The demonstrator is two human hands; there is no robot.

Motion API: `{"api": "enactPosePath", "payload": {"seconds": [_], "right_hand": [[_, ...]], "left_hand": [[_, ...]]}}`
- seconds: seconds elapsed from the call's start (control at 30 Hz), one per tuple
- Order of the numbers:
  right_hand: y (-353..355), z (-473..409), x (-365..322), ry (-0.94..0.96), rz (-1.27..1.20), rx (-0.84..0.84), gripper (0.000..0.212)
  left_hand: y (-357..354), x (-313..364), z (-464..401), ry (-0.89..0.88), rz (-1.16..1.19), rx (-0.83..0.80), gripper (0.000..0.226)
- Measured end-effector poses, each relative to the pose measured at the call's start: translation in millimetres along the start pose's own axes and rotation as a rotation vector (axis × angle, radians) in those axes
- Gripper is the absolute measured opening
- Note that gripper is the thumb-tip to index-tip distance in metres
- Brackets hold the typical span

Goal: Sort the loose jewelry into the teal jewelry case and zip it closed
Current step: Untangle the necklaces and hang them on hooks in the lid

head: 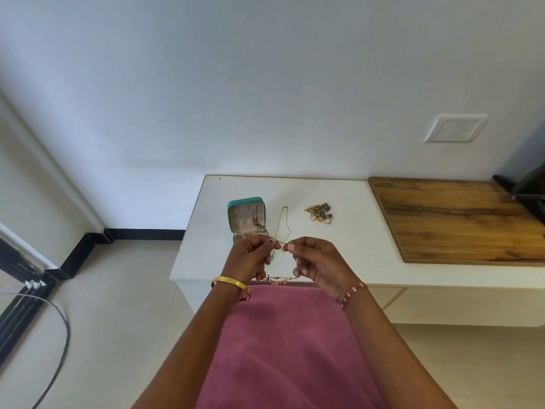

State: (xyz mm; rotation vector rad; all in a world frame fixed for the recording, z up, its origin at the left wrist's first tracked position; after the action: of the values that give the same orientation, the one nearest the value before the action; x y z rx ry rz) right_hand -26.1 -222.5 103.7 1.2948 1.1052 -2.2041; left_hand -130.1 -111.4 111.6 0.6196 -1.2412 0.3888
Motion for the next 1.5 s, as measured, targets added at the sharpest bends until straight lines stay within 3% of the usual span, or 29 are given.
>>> {"api": "enactPosePath", "payload": {"seconds": [0.27,0.8,0.97,1.13,1.2,1.33,1.5], "right_hand": [[-10.9,-24.2,-7.8,0.038,0.363,-0.028,0.002],[-42.5,-127.9,12.9,0.091,0.369,0.104,0.005],[-47.5,-170.0,26.1,0.121,0.438,0.13,0.007],[-47.6,-205.5,47.2,0.203,0.52,0.211,0.011],[-47.4,-210.3,55.1,0.261,0.562,0.231,0.002],[-44.3,-217.8,72.1,0.384,0.657,0.275,0.007],[-44.5,-224.2,80.6,0.541,0.71,0.305,0.007]], "left_hand": [[11.8,-16.1,-19.4,-0.056,-0.202,0.06,0.021],[30.5,-59.7,-106.2,0.097,-0.042,0.316,0.011],[36.3,-77.0,-130.9,0.166,-0.027,0.385,0.018],[41.4,-99.2,-154.1,0.236,-0.09,0.574,0.019],[43.0,-106.0,-160.7,0.23,-0.151,0.628,0.022],[42.2,-115.9,-180.3,0.17,-0.173,0.541,0.046],[40.2,-116.3,-197.1,0.097,-0.246,0.45,0.041]]}}
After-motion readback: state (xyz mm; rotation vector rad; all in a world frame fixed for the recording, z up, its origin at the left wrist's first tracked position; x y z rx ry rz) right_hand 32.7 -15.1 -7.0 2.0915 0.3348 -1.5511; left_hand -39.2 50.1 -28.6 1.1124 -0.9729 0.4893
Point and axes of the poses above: each hand's wrist, its own z-axis away from the middle knuckle, its own y-axis out of the back of the hand, x = y × z, the point moved 1 cm from there along -z, towards the middle knuckle, and after that the axes turned 13 degrees about -z, right-handed, at the moved point
